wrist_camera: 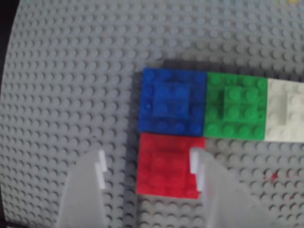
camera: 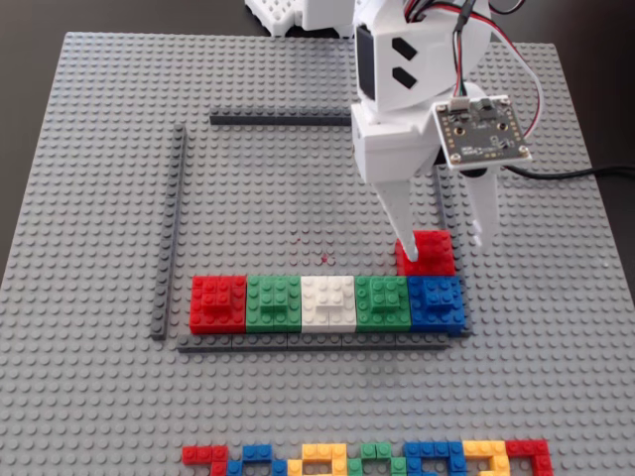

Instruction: Grab the cube and place it into the grid

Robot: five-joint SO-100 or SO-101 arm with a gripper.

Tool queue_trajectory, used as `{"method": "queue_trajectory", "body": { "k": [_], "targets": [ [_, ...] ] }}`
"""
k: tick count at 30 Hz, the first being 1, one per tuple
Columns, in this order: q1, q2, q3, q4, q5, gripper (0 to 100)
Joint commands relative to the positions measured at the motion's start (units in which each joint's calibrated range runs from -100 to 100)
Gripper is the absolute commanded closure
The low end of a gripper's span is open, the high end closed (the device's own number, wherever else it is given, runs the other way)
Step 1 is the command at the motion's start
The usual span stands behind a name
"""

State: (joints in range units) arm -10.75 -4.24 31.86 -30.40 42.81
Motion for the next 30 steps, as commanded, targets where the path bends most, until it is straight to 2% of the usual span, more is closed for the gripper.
{"method": "queue_trajectory", "body": {
  "k": [1, 7, 12, 24, 30],
  "targets": [
    [0.85, -8.23, -0.01, -0.03, 0.0, 78],
    [1.07, -14.59, 1.71, 1.29, 0.39, 82],
    [1.22, -23.88, 7.33, 1.29, 0.98, 99],
    [4.75, -48.21, 17.57, 3.34, 3.08, 100],
    [6.81, -67.81, 30.17, 3.63, 4.25, 100]
  ]
}}
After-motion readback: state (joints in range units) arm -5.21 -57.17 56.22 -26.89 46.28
